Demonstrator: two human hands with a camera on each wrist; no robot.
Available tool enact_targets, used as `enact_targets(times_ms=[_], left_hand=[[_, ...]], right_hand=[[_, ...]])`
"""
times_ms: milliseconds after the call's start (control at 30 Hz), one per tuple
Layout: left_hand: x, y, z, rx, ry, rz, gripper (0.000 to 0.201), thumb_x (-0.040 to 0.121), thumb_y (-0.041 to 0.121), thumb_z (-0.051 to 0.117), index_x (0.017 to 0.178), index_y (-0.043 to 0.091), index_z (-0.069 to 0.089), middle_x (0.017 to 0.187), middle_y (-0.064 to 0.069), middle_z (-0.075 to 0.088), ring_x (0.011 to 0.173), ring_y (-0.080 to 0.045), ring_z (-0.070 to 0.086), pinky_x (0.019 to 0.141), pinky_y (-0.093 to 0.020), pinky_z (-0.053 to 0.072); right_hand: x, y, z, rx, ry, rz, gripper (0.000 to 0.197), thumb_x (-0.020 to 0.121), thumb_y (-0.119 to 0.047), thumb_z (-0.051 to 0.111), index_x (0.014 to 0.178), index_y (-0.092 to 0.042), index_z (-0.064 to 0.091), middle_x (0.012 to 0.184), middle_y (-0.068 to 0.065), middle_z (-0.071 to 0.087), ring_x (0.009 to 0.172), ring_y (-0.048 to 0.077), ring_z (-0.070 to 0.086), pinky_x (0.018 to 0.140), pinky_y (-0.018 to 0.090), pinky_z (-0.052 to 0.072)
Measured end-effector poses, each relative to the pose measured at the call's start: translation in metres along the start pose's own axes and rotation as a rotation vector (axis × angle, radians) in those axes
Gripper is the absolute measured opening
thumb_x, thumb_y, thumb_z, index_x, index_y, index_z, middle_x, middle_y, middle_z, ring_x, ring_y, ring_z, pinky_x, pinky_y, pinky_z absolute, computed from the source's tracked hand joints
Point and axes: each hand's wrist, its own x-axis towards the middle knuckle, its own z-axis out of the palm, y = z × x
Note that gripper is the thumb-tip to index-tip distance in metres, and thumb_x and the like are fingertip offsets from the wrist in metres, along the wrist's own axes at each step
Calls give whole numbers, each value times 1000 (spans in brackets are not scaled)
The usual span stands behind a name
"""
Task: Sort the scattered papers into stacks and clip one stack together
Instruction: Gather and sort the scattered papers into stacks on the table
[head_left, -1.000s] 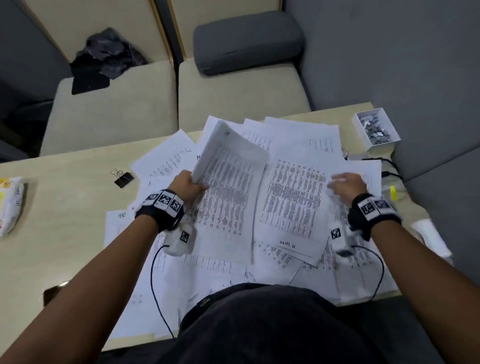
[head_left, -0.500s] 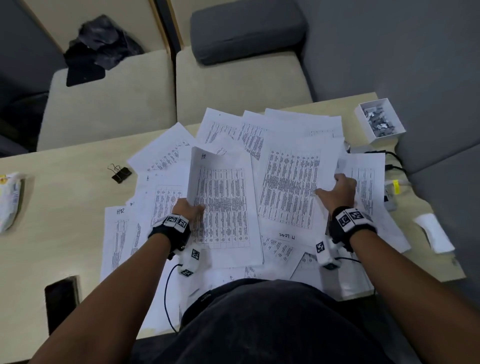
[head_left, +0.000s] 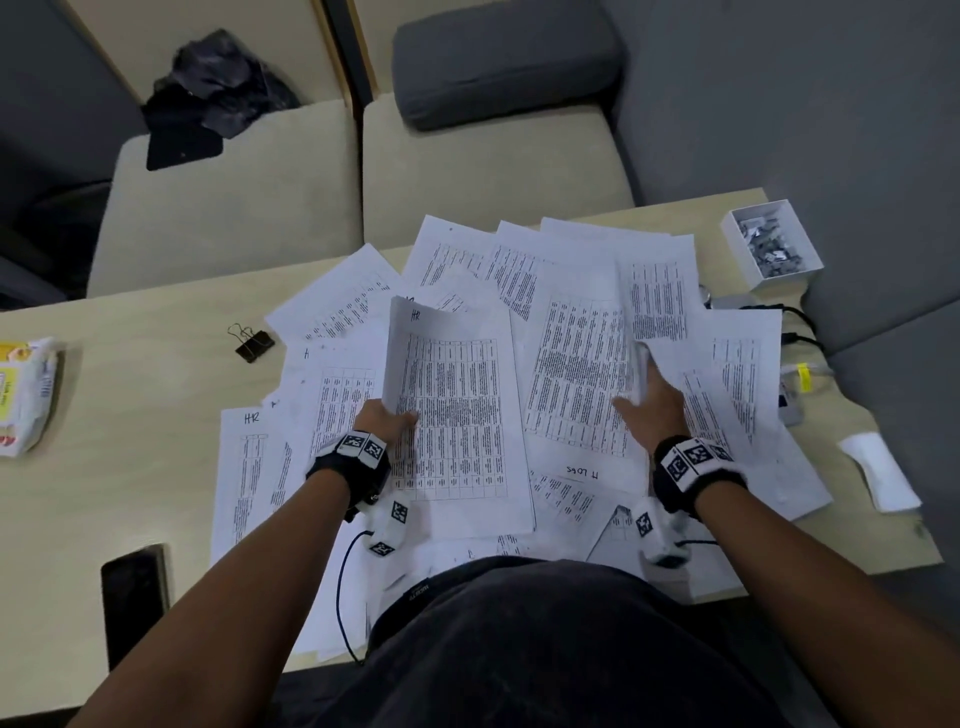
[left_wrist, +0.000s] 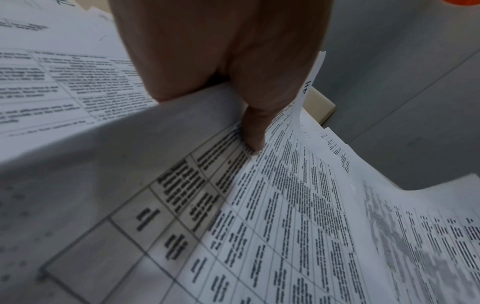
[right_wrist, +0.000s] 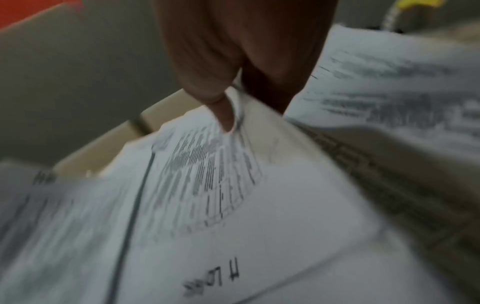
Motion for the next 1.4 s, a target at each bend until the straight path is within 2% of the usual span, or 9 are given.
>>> enact_targets(times_ms=[200, 367, 500, 733, 800, 900, 1033, 1133, 1400], left_hand=[[-5, 8, -4, 106, 47, 42, 45, 88, 15, 68, 122, -10, 54, 110, -26, 66, 98, -38, 67, 84, -46, 58], [-7, 6, -10, 59, 16, 29, 44, 85, 13, 71, 120, -9, 55, 110, -24, 66, 99, -38, 66, 87, -46, 56], [-8, 9, -10, -15, 17, 52, 43, 86, 16, 72, 118, -8, 56, 107, -22, 66, 90, -33, 64, 82, -39, 55], [-12, 18, -9, -60, -12, 76, 20, 85, 11, 71, 98, 3, 58, 99, -22, 66, 78, -27, 60, 69, -34, 52], [-15, 20, -7, -78, -27, 71, 19, 86, 8, 69, 101, 1, 59, 99, -20, 66, 71, -24, 61, 63, -27, 52], [-16, 20, -4, -200, -82, 26, 37, 88, 19, 67, 116, -4, 61, 108, -20, 67, 90, -31, 65, 82, -39, 54], [-12, 15, 5, -402, -192, -44, 99, 71, 81, 55, 140, 9, 50, 143, -17, 50, 130, -35, 48, 113, -50, 33], [-23, 19, 12, -345, -215, -51, 94, 80, 73, 53, 149, 12, 35, 155, -16, 34, 141, -37, 33, 116, -55, 22], [-32, 26, 22, -158, -106, 83, 51, 75, 32, 81, 108, -1, 59, 92, -14, 68, 81, -29, 66, 75, -45, 60]], right_hand=[[21, -43, -51, 247, 301, 134, 46, 96, -12, 54, 141, -13, 47, 132, 20, 55, 123, 33, 49, 91, 33, 44], [34, -103, -119, 362, 493, -162, 43, 90, -10, 64, 132, -5, 55, 117, 4, 61, 97, 2, 55, 74, 0, 41], [30, -132, -146, 532, 475, -172, 53, 89, -22, 69, 135, -6, 49, 125, -3, 58, 111, 6, 56, 88, 4, 47], [24, -130, -122, 515, 186, -214, 37, 87, -9, 72, 122, -7, 59, 109, 0, 65, 81, -16, 62, 74, 4, 46], [22, -115, -96, 480, 89, -163, 39, 88, -9, 72, 125, -5, 60, 114, 5, 66, 93, 2, 66, 86, 18, 50], [17, -91, -55, 444, -61, -56, 40, 90, -14, 70, 128, -12, 57, 122, 6, 66, 112, 22, 62, 100, 34, 46], [12, -64, -5, 292, -270, 40, 51, 90, -12, 69, 137, -10, 50, 136, 12, 59, 126, 29, 55, 104, 39, 43], [5, -52, 24, 208, -371, 106, 60, 87, -6, 71, 141, -8, 46, 138, 15, 57, 127, 32, 54, 103, 36, 43], [-3, -62, 28, 281, -497, 138, 64, 81, 4, 73, 138, -5, 46, 131, 16, 60, 125, 32, 56, 100, 36, 45]])
